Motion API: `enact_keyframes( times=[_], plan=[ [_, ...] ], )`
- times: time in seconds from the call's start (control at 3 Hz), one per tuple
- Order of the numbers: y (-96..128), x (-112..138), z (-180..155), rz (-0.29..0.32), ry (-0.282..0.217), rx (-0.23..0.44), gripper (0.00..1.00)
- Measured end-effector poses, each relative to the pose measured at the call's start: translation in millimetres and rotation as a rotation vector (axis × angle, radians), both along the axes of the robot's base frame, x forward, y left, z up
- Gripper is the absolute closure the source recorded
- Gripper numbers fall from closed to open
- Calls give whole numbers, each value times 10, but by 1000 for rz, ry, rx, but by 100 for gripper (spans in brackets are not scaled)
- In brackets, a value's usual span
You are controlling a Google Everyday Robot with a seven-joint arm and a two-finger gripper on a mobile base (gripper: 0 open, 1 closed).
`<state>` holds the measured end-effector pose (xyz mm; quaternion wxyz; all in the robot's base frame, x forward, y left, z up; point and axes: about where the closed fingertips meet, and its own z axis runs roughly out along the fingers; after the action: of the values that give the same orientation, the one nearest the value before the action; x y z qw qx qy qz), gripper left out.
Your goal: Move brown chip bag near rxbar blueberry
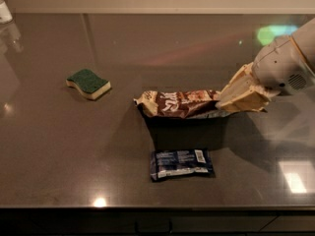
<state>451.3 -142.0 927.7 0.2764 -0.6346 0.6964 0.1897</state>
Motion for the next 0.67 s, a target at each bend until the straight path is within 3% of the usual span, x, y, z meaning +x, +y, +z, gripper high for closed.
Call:
enact_keyframes(
  times=[0.33,0.67],
  plan=[
    [17,-2,5,2,-2,-1,13],
    [34,-3,10,5,-3,-1,0]
  ],
)
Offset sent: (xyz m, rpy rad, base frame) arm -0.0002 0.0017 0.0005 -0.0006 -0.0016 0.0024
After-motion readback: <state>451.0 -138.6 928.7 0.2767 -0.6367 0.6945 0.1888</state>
